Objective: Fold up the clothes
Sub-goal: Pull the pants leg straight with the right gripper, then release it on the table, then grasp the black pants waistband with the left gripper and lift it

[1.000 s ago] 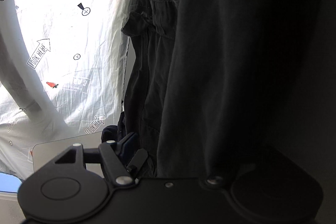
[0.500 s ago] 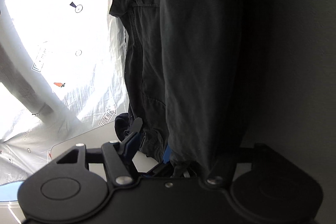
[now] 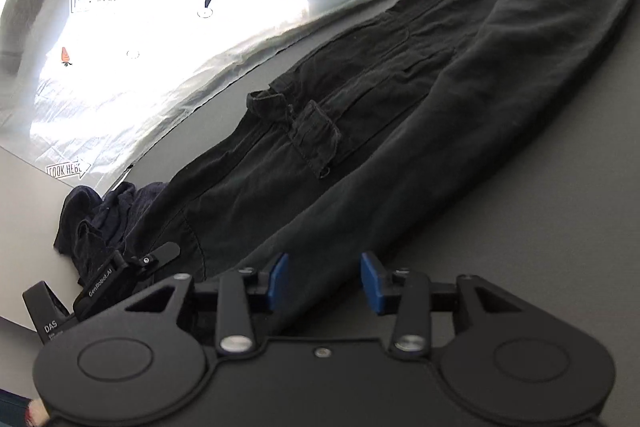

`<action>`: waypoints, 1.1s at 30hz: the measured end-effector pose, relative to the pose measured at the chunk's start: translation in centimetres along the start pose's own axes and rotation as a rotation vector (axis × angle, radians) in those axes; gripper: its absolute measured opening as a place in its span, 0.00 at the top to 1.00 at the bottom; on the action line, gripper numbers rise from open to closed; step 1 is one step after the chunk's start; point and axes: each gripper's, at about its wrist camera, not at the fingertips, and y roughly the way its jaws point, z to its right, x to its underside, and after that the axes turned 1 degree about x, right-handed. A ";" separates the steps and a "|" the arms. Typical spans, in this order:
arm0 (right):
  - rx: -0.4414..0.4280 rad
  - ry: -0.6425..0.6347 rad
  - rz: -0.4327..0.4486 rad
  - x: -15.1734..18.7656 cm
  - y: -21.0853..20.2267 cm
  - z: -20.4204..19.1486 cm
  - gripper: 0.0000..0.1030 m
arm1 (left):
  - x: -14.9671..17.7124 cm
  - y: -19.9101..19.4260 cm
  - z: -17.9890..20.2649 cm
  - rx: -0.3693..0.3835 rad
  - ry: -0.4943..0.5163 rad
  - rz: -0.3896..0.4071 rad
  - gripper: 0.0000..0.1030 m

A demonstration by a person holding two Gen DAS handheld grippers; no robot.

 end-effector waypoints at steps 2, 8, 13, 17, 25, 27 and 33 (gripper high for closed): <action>0.001 -0.126 0.097 -0.3 -0.7 -1.8 0.59 | 0.2 0.1 0.3 -0.013 0.022 0.005 0.00; 0.047 -0.472 0.065 3.1 5.5 -2.5 0.59 | 0.7 0.0 0.6 -0.019 0.063 0.021 0.00; 0.071 -0.602 0.015 7.9 8.8 -0.8 0.58 | 1.0 -0.4 0.1 0.012 0.053 0.036 0.00; 0.105 -0.638 -0.014 7.9 8.4 -0.9 0.54 | 1.1 -1.3 0.3 0.013 0.048 0.052 0.01; 0.096 -0.649 0.013 8.5 8.4 0.1 0.52 | 2.5 -7.1 -0.4 0.055 0.014 0.142 0.09; 0.097 -0.650 0.022 8.9 8.3 0.0 0.51 | 2.9 -8.9 -1.4 0.063 -0.040 0.212 0.24; 0.098 -0.654 0.043 9.6 8.0 0.0 0.50 | 3.5 -12.2 -6.7 0.158 -0.399 0.348 0.65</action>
